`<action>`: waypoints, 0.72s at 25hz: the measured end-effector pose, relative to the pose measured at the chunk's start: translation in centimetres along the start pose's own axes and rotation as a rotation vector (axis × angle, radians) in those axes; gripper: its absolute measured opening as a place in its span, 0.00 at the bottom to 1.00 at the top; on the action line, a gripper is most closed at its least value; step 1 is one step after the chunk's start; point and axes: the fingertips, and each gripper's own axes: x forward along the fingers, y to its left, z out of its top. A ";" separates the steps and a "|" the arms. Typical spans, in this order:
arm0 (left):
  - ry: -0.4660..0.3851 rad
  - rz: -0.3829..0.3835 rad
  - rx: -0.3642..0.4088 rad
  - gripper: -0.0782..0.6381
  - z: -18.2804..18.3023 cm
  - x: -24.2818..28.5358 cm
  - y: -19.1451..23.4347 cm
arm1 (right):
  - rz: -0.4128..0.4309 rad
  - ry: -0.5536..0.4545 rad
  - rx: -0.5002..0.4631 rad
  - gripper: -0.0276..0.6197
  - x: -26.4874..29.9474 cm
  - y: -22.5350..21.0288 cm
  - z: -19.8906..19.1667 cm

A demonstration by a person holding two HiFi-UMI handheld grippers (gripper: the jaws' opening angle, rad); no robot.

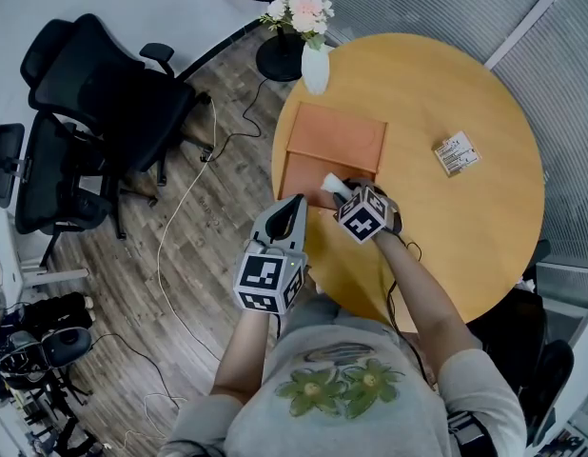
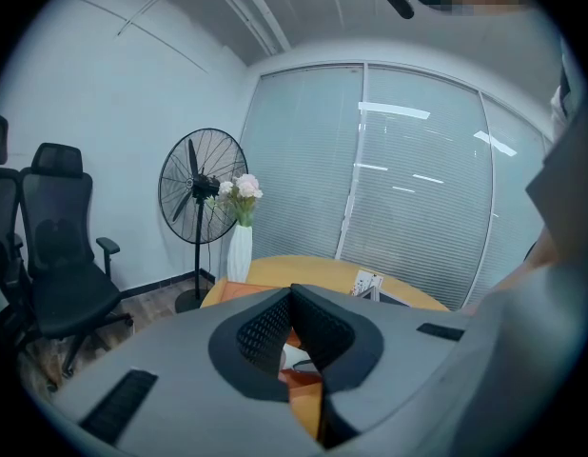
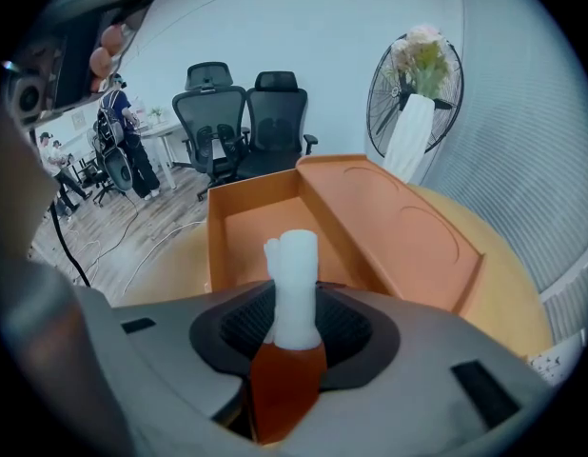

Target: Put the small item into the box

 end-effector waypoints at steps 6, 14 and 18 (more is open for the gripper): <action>0.007 -0.002 0.000 0.11 -0.1 0.3 0.1 | 0.002 0.081 -0.037 0.26 0.6 0.2 -0.4; 0.009 -0.002 -0.002 0.11 -0.2 0.4 0.3 | -0.002 0.142 -0.052 0.27 1.1 0.1 -0.8; 0.007 -0.005 -0.002 0.11 -0.2 0.1 0.2 | 0.005 0.154 -0.046 0.27 0.9 0.3 -0.8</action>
